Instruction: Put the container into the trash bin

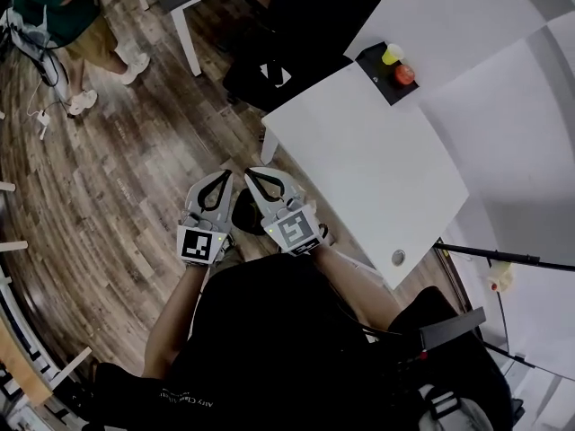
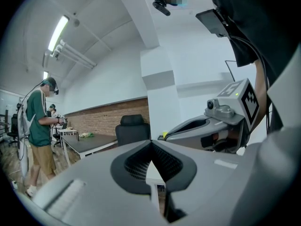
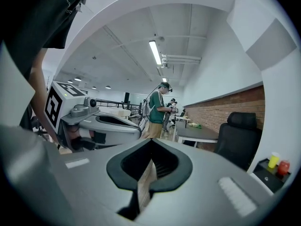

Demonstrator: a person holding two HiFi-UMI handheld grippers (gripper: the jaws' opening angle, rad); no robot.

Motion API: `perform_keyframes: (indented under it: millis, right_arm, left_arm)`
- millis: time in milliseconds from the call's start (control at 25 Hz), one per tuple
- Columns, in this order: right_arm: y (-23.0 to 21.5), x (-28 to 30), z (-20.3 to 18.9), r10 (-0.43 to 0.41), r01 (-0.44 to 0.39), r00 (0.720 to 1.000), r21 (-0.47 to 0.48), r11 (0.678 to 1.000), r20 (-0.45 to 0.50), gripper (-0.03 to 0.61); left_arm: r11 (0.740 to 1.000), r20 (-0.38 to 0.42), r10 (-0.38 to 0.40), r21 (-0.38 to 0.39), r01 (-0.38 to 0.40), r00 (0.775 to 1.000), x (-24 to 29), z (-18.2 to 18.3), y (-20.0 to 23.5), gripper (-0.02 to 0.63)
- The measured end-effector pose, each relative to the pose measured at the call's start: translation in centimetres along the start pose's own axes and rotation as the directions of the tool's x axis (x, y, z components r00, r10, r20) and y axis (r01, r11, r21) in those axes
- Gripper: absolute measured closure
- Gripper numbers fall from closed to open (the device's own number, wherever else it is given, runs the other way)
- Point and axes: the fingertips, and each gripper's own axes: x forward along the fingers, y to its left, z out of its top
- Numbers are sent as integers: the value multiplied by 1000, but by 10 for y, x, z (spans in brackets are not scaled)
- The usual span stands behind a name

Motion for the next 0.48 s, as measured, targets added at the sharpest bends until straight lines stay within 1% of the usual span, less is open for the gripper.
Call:
perform_keyframes:
  millis: [80,200,320,480]
  right_arm:
    - [-1,-6,-1,7,-7,1000,-8,1000,3,566]
    - [-4,-9,2,-4,4,1000,-22,1000,-2,566]
    - [-1,-7,2,6,-6,1000,-9,1000,-2,566]
    - [0,-6,-2,8,-8,1000,-15,1000,-5,566]
  left_arm:
    - [1000,-11,-8,15,8,1000,1,-2,-7,614]
    - [1000,-11,-19,8,19,1000,1,-3,-10,614]
    - [1000,-12,-17,2,17,1000,0,-4,-7,614]
    - [1000,-5,-7,4,7,1000,-2,-6,-5,614]
